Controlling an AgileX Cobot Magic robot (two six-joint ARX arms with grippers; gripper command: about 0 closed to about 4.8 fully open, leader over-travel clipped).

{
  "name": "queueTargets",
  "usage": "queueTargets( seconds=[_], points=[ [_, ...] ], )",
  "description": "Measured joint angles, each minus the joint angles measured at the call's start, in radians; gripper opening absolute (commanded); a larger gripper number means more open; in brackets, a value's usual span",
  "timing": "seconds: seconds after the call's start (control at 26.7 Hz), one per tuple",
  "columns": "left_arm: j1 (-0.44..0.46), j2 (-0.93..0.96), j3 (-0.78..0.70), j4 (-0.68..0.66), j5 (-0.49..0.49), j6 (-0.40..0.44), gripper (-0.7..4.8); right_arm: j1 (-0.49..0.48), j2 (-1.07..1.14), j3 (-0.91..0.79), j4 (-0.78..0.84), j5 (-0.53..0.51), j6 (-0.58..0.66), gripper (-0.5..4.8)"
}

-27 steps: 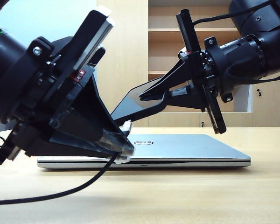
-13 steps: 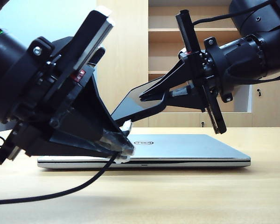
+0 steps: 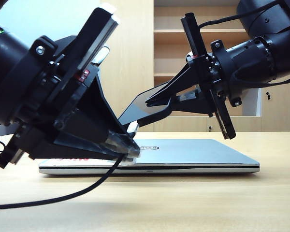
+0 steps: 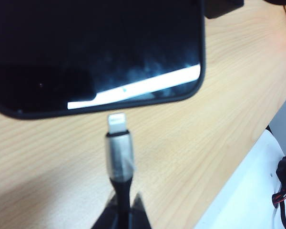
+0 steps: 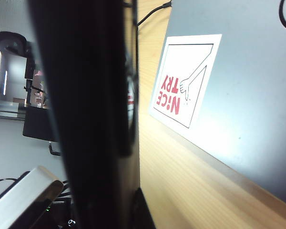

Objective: Pick up the charging cable and the phone, plug the charging cable into the charging port on the phone, and finally place them back on the table.

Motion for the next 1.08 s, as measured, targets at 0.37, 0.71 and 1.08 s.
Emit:
queueTargets(
  seconds=[0.37,0.71,1.08],
  points=[
    [0.000,0.000,0.000,-0.022,0.000,0.000,-0.07,0.009,0.000,0.000,0.000,-0.015,0.007,-0.06],
    [0.001,0.000,0.000,-0.028,0.000,-0.001,-0.07,0.042,0.000,0.000,0.015,-0.002,-0.040,-0.06],
    [0.001,0.000,0.000,-0.028,0.000,-0.001,-0.07,0.021,0.000,-0.002,0.053,0.010,-0.045,-0.06]
  ],
)
